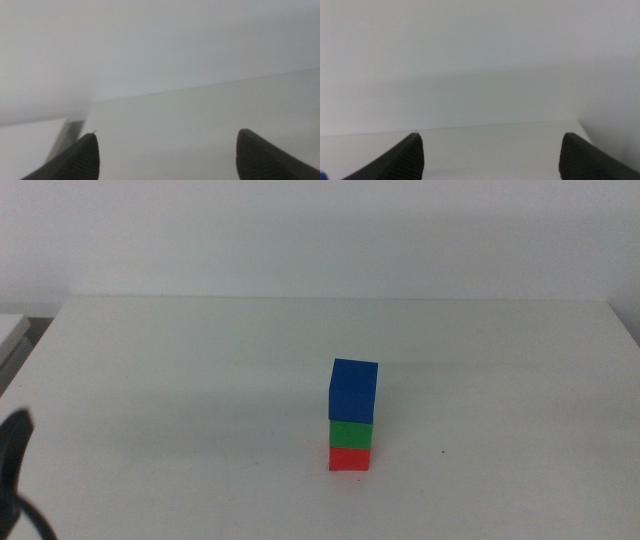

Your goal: Stack red cubes first, then green, then blue cubes in a specific spot.

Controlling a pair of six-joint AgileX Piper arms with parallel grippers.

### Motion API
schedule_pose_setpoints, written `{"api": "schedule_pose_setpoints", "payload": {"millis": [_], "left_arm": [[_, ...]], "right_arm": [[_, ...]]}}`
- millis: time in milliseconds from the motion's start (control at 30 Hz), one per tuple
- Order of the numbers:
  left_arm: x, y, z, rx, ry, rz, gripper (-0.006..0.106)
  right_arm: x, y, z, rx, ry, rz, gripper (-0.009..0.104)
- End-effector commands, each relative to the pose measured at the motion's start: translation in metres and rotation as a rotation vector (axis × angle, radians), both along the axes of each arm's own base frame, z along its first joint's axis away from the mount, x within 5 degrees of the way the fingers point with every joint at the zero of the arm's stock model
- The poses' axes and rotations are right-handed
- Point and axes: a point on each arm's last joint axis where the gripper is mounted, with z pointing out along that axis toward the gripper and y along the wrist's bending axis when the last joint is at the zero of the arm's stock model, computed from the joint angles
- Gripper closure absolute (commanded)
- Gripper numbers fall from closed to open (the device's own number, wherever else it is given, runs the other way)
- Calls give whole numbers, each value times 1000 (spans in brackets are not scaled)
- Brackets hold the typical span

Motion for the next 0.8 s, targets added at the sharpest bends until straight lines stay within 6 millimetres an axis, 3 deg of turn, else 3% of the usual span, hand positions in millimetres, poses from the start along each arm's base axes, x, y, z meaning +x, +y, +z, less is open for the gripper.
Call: {"api": "schedule_pose_setpoints", "payload": {"millis": [0, 133, 233, 400, 767], "left_arm": [[-8, 4, -17, -20, -48, 51, 7], [-18, 6, -48, -59, -57, 93, 7], [-24, 6, -62, -62, -80, 92, 7], [-25, 6, -70, -62, -96, 94, 7], [-25, 7, -70, -42, -104, 96, 7]], "right_arm": [[-8, -2, -25, -54, -67, -26, 2], [-22, -4, -72, -53, 4, -47, 2], [-28, -5, -89, -58, -3, -65, 2], [-30, -6, -103, -105, -1, -71, 2], [-30, -6, -103, -105, 5, -71, 2]]}}
